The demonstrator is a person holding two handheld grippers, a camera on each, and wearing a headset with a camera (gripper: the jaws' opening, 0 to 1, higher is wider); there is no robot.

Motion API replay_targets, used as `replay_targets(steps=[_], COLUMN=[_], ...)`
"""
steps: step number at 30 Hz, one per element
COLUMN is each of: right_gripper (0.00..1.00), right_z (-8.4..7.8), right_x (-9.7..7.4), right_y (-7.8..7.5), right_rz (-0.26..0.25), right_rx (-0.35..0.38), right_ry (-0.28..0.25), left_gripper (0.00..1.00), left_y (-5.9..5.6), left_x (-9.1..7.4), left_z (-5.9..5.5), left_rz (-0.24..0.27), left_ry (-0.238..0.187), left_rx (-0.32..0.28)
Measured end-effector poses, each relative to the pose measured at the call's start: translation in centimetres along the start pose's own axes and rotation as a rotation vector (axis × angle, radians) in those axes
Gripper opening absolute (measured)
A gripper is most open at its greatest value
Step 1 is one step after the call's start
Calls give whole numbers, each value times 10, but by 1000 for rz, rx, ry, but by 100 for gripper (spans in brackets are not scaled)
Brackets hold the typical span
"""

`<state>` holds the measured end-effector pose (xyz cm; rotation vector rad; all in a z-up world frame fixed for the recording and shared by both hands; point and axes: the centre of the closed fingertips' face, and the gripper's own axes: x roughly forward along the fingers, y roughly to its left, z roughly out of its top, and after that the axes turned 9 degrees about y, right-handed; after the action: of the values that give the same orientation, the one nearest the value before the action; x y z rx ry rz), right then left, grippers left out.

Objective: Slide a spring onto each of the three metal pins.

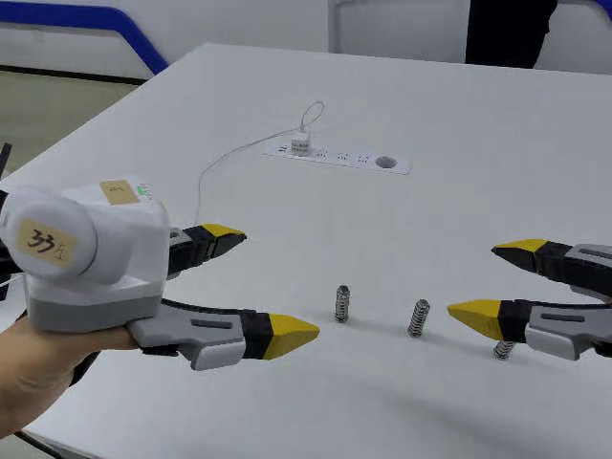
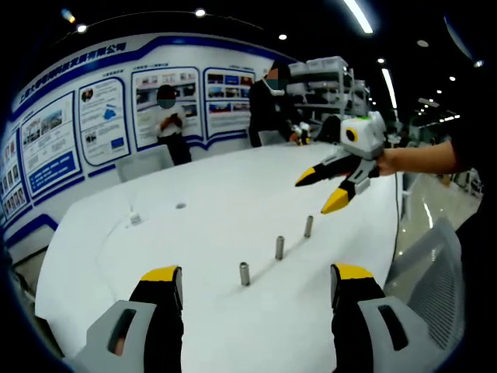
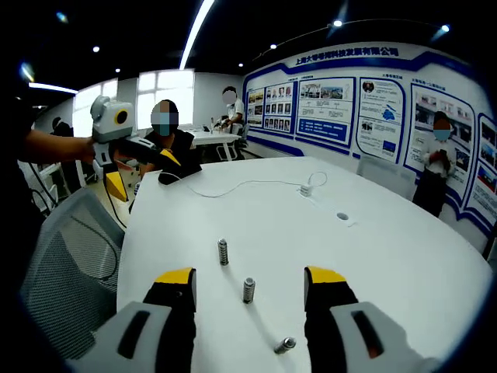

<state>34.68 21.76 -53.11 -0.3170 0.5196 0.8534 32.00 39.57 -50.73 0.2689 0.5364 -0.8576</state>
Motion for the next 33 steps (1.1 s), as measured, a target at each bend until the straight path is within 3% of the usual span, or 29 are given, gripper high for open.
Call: replay_targets(steps=[12, 17, 20, 24, 28, 33], right_gripper=[66, 71, 73, 78, 83, 88], right_z=[-18, -33, -37, -35, -39, -40], right_x=[-45, -64, -77, -88, -97, -103], right_y=[-7, -12, -18, -18, -15, -10], right_rz=[-60, -102, -130, -140, -145, -142], right_rx=[107, 111, 133, 147, 99, 98], right_ry=[-50, -13, -18, -29, 20, 32], left_gripper=[81, 82, 83, 86, 90, 97], left_y=[8, 12, 15, 16, 18, 26], left_x=[-6, -6, -8, -10, -13, -15], left_z=[-1, 6, 9, 8, 12, 18], left_rz=[11, 19, 22, 24, 17, 39], left_ry=[10, -9, -24, -15, -15, -36], left_rx=[8, -1, -14, -11, 2, -1])
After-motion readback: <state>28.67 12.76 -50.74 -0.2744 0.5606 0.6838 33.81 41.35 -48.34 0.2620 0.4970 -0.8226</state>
